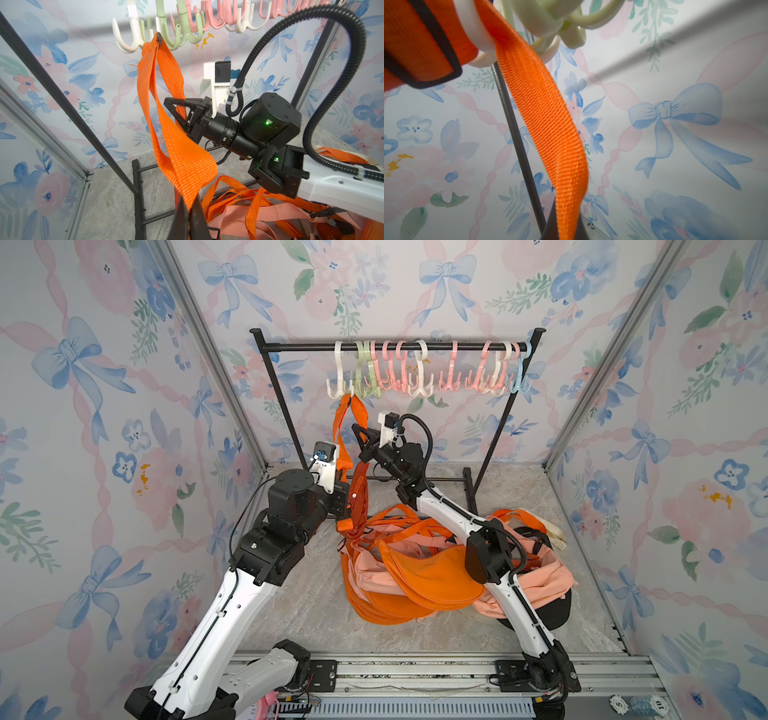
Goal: Take the bag off the hook
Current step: Pick up the bag from the hook.
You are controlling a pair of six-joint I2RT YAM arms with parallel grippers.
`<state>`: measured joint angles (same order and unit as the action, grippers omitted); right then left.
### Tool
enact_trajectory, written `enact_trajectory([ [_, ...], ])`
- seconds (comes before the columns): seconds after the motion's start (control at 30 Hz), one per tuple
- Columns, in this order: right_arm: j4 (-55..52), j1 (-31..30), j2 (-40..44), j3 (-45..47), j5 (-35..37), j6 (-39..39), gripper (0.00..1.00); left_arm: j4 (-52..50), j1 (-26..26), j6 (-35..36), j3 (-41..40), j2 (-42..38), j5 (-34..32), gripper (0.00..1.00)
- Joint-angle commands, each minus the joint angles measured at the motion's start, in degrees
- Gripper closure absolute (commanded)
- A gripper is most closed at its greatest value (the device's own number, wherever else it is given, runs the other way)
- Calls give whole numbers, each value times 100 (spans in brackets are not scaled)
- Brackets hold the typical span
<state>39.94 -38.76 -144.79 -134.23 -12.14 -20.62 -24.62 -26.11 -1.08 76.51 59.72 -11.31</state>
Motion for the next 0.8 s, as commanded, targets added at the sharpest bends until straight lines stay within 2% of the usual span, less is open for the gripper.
enact_trajectory([
  [0.0,424,-70,570,506,-34,21,100,6,103,-121,205,-8,-58,100],
  [0.27,611,-227,1224,1189,-186,224,100,15,406,-213,740,276,25,100],
  [0.6,151,-272,1442,817,-365,411,100,6,714,-339,1817,1035,414,100],
  [0.77,99,-272,1854,1095,-394,588,100,2,725,-298,2293,1286,437,100],
])
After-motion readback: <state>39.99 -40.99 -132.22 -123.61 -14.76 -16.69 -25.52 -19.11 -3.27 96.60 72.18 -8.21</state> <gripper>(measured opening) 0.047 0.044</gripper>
